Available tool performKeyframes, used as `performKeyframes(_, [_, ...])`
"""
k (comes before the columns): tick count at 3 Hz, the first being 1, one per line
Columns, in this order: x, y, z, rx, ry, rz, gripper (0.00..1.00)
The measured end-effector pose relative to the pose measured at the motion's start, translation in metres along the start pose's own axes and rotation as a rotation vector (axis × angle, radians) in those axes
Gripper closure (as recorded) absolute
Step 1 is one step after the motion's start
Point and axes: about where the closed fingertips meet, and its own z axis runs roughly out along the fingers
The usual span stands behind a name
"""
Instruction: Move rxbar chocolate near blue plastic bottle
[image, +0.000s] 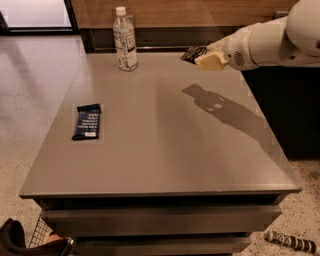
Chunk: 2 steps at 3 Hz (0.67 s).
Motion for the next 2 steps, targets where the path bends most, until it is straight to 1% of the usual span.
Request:
performKeyframes(1, [-0.013, 0.004, 0.051, -0.038, 0.021, -0.021, 1.00])
performKeyframes(2, [-0.028, 0.001, 0.109, -0.105, -0.036, -0.008, 1.00])
